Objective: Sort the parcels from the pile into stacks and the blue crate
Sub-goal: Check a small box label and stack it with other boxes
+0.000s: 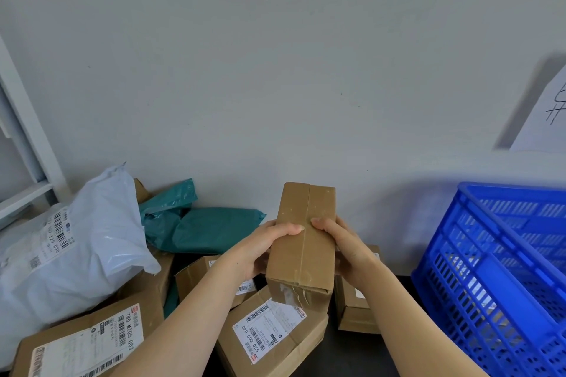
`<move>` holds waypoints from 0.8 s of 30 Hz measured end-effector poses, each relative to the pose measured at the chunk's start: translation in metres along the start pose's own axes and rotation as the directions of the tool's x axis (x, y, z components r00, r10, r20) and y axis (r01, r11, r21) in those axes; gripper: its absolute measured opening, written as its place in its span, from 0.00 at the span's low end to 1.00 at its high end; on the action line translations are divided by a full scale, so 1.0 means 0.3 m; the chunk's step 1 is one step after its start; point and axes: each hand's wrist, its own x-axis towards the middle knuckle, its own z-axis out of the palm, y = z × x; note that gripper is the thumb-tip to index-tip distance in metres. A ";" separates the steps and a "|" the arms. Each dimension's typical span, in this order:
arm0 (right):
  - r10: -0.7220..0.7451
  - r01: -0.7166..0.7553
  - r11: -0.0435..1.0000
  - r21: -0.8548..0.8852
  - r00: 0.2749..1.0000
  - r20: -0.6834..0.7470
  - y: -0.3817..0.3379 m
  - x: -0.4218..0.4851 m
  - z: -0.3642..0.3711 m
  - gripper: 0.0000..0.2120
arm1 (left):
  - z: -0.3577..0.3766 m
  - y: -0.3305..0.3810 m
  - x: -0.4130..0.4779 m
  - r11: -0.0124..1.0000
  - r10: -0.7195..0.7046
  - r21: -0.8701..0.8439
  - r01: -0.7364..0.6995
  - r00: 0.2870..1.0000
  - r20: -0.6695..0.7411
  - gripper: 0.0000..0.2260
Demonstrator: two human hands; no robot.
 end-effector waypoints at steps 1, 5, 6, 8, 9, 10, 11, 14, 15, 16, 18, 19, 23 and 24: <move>0.006 -0.006 1.000 0.005 1.000 -0.010 0.000 -0.002 0.001 0.29 | -0.002 -0.001 -0.001 1.000 -0.008 -0.010 0.008 1.000 0.008 0.29; 0.082 -0.080 0.996 0.027 0.994 -0.075 -0.005 -0.002 0.003 0.38 | -0.006 -0.001 -0.002 0.999 -0.035 -0.036 0.036 0.999 0.027 0.27; 0.101 -0.098 0.994 0.038 0.991 -0.087 -0.007 0.000 0.001 0.37 | -0.008 -0.001 0.000 0.998 -0.032 -0.049 0.033 0.999 0.025 0.26; 0.124 -0.119 0.992 0.041 0.982 -0.145 -0.008 0.006 -0.006 0.36 | -0.011 0.001 0.002 0.997 -0.001 -0.077 0.002 1.000 0.011 0.23; 0.125 -0.124 0.992 0.014 0.975 -0.185 -0.009 0.008 -0.010 0.36 | -0.012 0.002 0.003 0.997 0.023 -0.076 -0.023 1.000 -0.005 0.21; 0.123 -0.130 0.991 -0.015 0.967 -0.223 -0.009 0.011 -0.015 0.36 | -0.013 0.002 0.005 0.996 0.043 -0.072 -0.045 0.999 -0.028 0.20; 0.116 -0.127 0.991 -0.030 0.962 -0.247 -0.010 0.012 -0.016 0.35 | -0.014 0.002 0.004 0.996 0.064 -0.056 -0.068 0.996 -0.060 0.19; 0.079 -0.086 0.996 -0.015 0.962 -0.262 -0.015 0.014 -0.016 0.26 | -0.016 -0.007 0.013 0.995 0.105 0.014 -0.104 0.985 -0.137 0.22; 0.067 -0.078 0.997 -0.030 0.961 -0.267 -0.016 0.015 -0.015 0.22 | -0.013 -0.009 0.014 0.994 0.109 0.017 -0.108 0.985 -0.134 0.23; 0.061 -0.078 0.996 -0.052 0.959 -0.276 -0.017 0.015 -0.013 0.21 | -0.010 -0.009 0.015 0.995 0.103 0.016 -0.102 0.987 -0.120 0.24; 0.034 -0.068 0.992 -0.104 0.954 -0.298 -0.018 0.021 -0.008 0.19 | -0.006 -0.009 0.018 0.997 0.073 0.025 -0.072 0.994 -0.083 0.36; 0.022 -0.061 0.991 -0.120 0.952 -0.304 -0.018 0.022 -0.007 0.18 | -0.003 -0.008 0.017 0.998 0.057 0.033 -0.055 0.996 -0.066 0.43; -0.004 -0.028 0.995 -0.092 0.946 -0.324 -0.019 0.029 0.002 0.19 | -0.003 -0.006 0.023 0.998 0.032 0.049 -0.028 0.996 -0.078 0.51; -0.009 -0.020 0.996 -0.085 0.945 -0.326 -0.019 0.031 0.002 0.20 | -0.006 -0.009 0.025 0.998 0.036 0.048 -0.032 0.995 -0.092 0.45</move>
